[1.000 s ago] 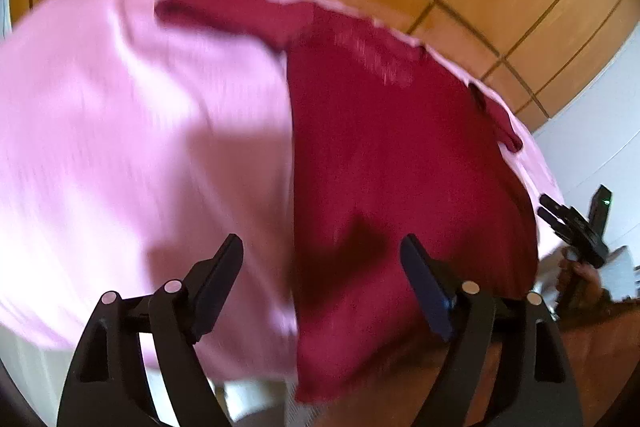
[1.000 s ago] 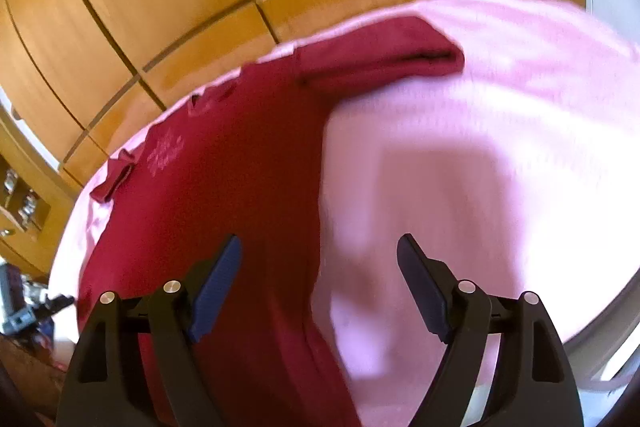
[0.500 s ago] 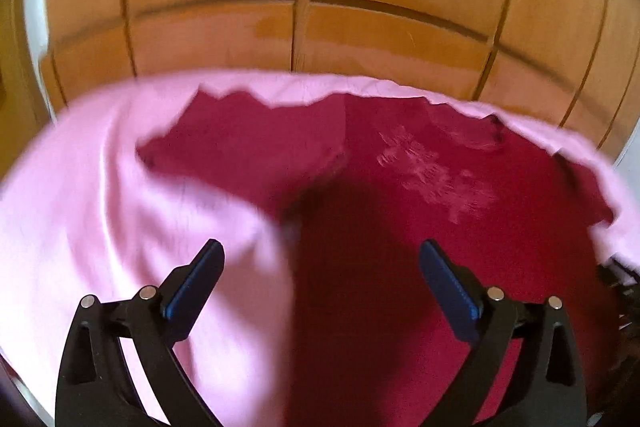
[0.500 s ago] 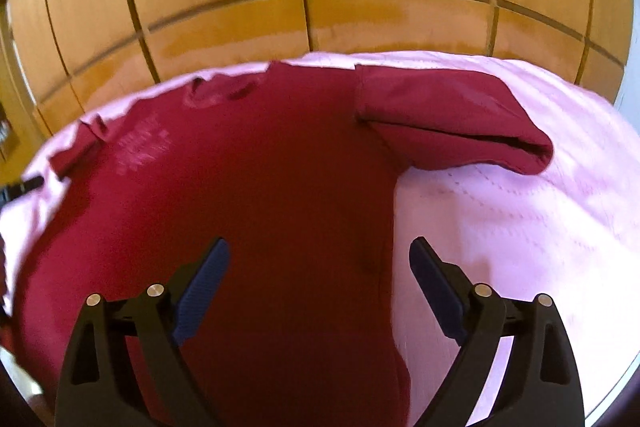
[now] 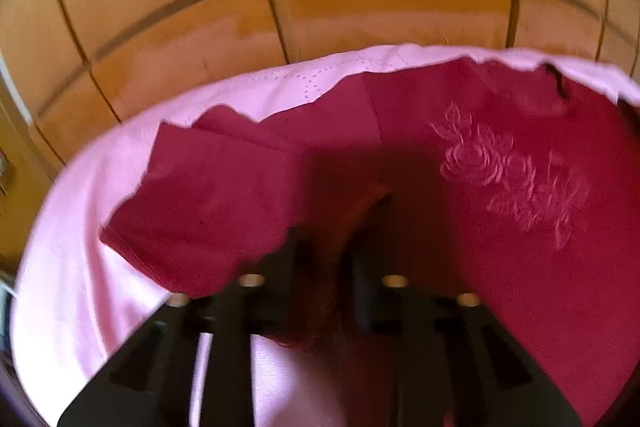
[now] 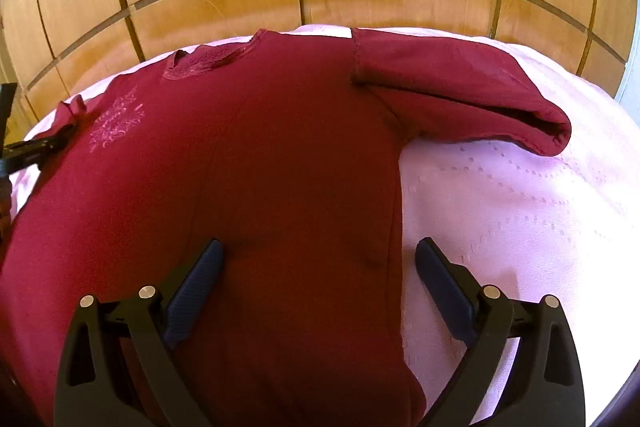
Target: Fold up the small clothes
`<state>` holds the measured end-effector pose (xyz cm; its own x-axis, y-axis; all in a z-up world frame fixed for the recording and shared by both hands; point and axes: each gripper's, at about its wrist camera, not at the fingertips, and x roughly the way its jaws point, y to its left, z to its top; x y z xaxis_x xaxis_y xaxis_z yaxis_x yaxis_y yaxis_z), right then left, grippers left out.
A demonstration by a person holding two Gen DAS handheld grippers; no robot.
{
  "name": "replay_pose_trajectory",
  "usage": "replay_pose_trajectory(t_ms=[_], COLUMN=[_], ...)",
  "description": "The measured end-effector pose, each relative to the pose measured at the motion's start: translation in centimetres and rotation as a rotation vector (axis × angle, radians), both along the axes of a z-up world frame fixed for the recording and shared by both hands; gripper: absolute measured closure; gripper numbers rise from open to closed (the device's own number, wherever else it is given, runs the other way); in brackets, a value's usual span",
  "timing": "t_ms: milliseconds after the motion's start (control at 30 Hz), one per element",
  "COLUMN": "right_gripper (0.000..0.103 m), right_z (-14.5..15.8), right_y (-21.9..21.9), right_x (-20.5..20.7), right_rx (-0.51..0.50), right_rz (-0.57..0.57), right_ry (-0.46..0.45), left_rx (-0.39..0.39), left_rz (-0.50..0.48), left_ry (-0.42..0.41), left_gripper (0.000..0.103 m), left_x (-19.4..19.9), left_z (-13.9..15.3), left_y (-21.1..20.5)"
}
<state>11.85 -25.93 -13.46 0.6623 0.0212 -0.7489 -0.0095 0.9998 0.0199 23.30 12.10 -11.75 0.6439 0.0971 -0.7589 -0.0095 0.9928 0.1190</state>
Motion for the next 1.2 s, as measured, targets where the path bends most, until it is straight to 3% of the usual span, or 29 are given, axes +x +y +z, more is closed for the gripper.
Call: replay_pose_trajectory(t_ms=[300,433,600,900,1200], right_gripper=[0.004,0.004,0.004,0.004,0.004], right_z=[0.0,0.0,0.0,0.0,0.0], right_y=[0.3,0.8,0.7,0.8,0.7], right_x=[-0.1,-0.1,-0.2,-0.3,-0.3], right_rx=[-0.017,-0.069,-0.065,-0.064,-0.063], right_rz=[-0.01,-0.027,-0.029,-0.03,-0.03], right_ry=[-0.001,-0.003,-0.006,-0.009,-0.009], left_rx=[-0.211,-0.292,-0.338,-0.402,-0.421], left_rz=[0.061,0.018,-0.066,-0.185,-0.277], left_ry=[-0.075,-0.122,-0.142,-0.116,-0.046], left_gripper=[0.096,0.096,0.096,0.096,0.095], left_x=[-0.6,-0.9,-0.8,0.8,2.9], left_z=[5.2,7.8,9.3,9.4,7.4], left_y=[1.8,-0.2,-4.9,-12.9,-20.6])
